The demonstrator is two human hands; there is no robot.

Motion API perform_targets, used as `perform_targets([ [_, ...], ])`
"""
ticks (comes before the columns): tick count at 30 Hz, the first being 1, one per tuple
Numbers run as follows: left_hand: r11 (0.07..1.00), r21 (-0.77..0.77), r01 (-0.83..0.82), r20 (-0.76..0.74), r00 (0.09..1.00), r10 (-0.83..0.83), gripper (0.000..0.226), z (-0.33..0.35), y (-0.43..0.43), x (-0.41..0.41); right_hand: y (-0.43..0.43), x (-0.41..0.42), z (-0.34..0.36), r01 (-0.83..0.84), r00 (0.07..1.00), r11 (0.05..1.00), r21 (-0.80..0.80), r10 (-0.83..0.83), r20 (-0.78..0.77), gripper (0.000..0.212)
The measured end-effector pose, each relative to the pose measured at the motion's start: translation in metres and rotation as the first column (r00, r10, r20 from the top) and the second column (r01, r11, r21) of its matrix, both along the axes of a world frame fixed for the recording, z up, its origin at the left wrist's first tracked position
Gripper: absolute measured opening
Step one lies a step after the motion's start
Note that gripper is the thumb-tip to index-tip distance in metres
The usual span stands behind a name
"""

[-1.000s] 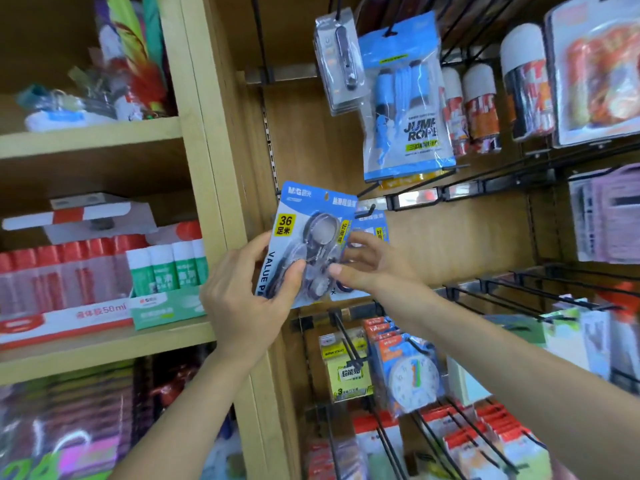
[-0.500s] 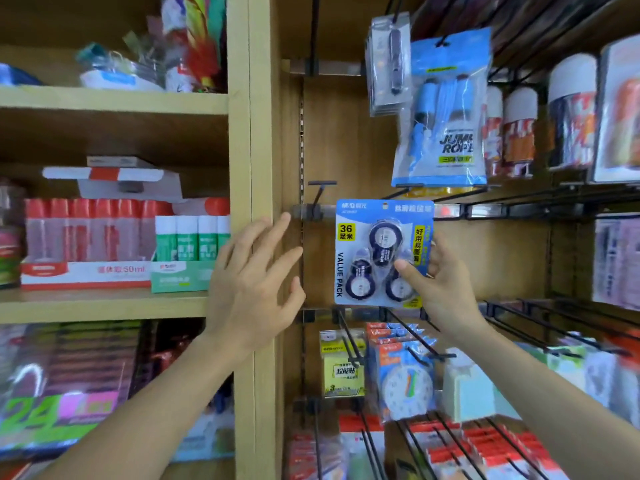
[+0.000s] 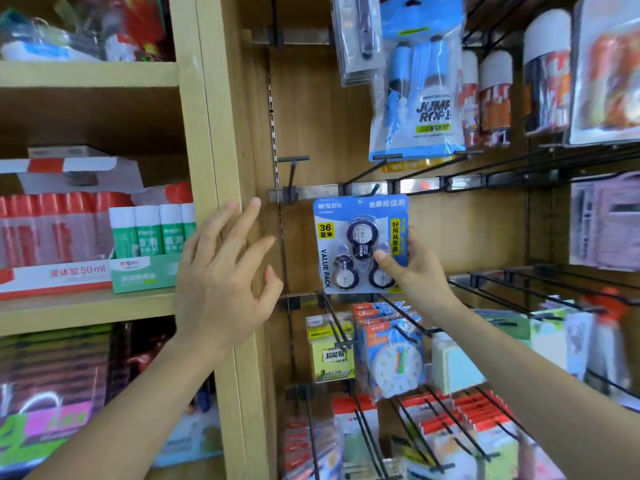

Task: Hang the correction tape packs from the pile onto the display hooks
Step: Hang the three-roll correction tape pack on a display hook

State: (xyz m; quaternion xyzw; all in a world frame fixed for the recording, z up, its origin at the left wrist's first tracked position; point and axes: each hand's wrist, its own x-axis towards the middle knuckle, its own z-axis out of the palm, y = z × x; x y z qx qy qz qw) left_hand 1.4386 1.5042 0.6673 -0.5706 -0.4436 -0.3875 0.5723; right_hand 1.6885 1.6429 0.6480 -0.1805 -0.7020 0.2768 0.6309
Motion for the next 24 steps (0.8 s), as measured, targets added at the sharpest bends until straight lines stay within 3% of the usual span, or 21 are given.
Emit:
perform_targets([
  [6, 1.0, 0.017, -0.016, 0.0, 1.0, 0.016, 0.032, -0.001, 0.001, 0.0, -0.011, 0.003, 0.017, 0.04, 0.992, 0.999, 0.035, -0.035, -0.122, 0.026],
  [18, 1.0, 0.01, -0.016, -0.007, 1.0, 0.016, 0.031, -0.001, 0.0, 0.0, -0.009, 0.0, 0.004, 0.023, 0.995, 0.985, -0.17, -0.038, -0.089, 0.029],
  [21, 1.0, 0.007, -0.01, -0.009, 1.0, 0.01, 0.03, -0.002, 0.001, 0.0, -0.015, -0.005, 0.001, 0.276, 0.955, 0.957, -0.089, -0.284, -0.091, 0.039],
  [24, 1.0, 0.012, -0.002, -0.011, 1.0, 0.002, 0.031, -0.003, 0.0, -0.001, -0.027, -0.008, 0.0, 0.57, 0.821, 0.798, 0.196, -0.542, -0.179, 0.046],
])
